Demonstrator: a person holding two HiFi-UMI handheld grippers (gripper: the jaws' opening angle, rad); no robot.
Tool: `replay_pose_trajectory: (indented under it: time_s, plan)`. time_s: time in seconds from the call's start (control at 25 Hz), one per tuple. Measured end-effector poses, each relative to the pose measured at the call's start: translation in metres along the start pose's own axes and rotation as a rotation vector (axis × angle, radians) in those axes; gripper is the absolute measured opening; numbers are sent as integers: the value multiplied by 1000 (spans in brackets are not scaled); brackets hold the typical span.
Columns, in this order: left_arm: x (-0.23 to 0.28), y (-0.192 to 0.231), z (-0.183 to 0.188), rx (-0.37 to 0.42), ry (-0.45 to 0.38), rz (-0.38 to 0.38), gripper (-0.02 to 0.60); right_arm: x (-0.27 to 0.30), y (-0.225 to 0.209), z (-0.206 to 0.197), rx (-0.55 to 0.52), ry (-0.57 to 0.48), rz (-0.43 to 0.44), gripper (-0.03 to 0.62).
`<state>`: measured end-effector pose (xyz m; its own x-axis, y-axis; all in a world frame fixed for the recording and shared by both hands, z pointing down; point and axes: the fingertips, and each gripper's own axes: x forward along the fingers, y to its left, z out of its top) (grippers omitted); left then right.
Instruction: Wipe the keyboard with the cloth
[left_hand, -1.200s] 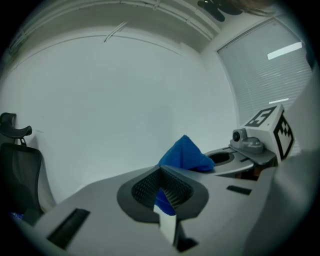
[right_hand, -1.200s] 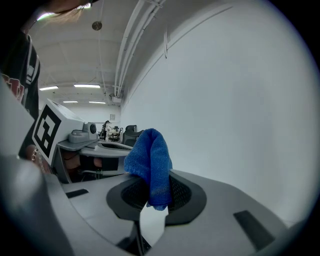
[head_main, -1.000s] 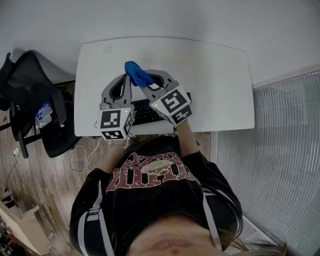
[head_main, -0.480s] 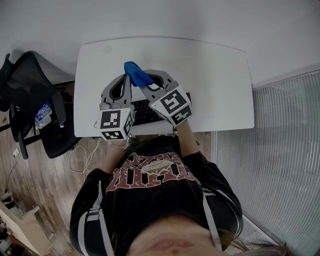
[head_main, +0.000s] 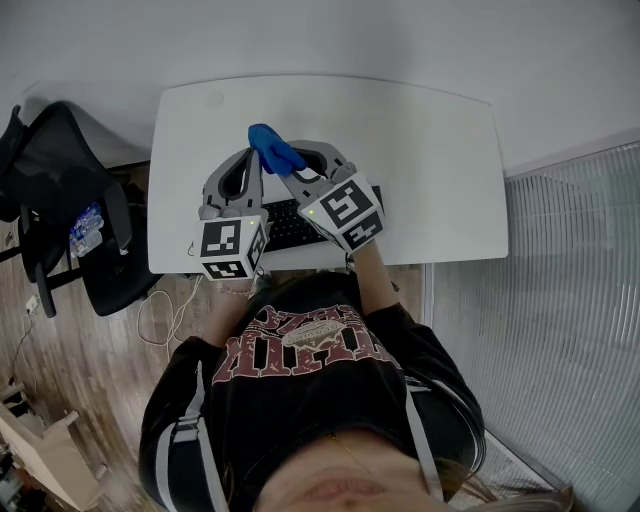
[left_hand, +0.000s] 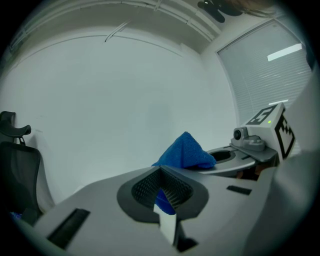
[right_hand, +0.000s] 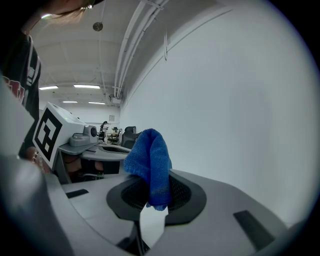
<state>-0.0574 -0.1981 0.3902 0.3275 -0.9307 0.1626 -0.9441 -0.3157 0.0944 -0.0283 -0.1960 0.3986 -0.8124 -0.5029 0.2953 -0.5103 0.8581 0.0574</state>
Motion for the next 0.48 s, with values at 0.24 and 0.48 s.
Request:
replay_pose_trajectory:
  time_s: [0.24,0.48]
  plan:
    - [0,-2,0,3,0,-1,35,-1,-1,-1,-4,-1,-1,64]
    - [-1,-4,2,1,3,-1,35,-4,0,1,3,4,3,64]
